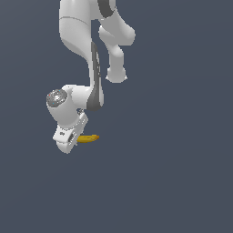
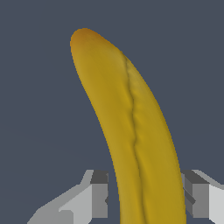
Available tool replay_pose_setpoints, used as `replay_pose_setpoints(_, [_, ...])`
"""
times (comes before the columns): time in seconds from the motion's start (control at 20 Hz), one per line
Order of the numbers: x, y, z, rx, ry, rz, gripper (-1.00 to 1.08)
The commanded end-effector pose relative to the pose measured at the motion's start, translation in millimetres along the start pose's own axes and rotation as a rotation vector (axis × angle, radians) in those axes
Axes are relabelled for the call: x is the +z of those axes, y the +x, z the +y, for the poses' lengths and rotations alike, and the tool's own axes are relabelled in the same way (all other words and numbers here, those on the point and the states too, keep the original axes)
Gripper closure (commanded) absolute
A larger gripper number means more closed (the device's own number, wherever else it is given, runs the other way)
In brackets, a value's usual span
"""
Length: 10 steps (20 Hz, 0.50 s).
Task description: Pick up the object and move it to a goal position.
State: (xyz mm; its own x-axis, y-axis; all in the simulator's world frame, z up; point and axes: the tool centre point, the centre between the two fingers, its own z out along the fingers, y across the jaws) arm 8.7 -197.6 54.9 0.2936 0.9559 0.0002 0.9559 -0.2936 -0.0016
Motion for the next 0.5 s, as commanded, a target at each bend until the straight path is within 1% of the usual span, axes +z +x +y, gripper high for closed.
replay_pose_setpoints(0.0, [-3,-11,8,-0.002,-0.002,0.000,1.08])
replay_pose_setpoints(0.2, [-4,-22,15,-0.002,-0.002,0.000,1.08])
replay_pose_setpoints(0.45, [-5,-25,18,-0.002,-0.002,0.000,1.08])
